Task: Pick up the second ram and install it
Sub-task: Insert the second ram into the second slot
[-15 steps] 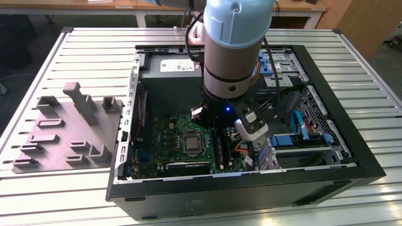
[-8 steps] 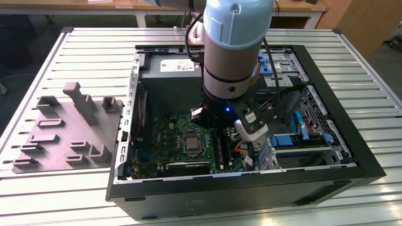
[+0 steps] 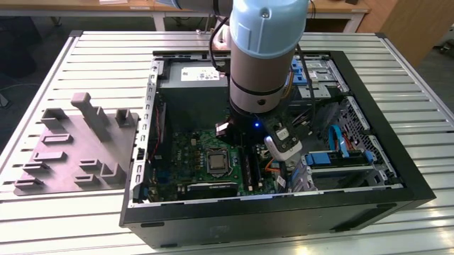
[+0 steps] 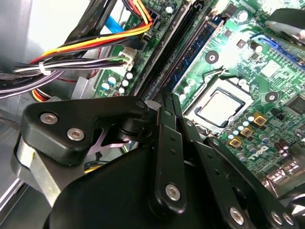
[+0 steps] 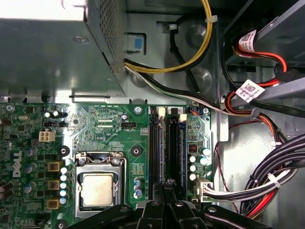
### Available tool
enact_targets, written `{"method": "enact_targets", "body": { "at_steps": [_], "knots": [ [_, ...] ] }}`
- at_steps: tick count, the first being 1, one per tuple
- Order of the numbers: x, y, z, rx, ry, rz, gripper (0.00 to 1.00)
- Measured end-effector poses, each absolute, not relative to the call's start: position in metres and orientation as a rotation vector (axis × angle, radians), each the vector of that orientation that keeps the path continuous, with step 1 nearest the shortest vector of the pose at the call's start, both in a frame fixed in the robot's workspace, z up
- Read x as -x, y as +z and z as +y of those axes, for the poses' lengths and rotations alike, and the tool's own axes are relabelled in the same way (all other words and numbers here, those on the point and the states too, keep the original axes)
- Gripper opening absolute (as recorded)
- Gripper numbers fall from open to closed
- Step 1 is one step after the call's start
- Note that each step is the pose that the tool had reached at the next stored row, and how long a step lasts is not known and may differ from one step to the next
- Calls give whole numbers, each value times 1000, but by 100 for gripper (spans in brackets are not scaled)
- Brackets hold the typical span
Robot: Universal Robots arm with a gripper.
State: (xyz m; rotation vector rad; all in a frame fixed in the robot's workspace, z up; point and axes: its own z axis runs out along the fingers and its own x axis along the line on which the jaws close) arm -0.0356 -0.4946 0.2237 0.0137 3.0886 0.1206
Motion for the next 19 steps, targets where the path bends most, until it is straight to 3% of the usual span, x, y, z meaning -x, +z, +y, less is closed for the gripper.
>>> {"method": "enact_targets", "body": {
  "at_steps": [19],
  "knots": [
    [36,217,-495,-14,118,3089,11]
  ]
}}
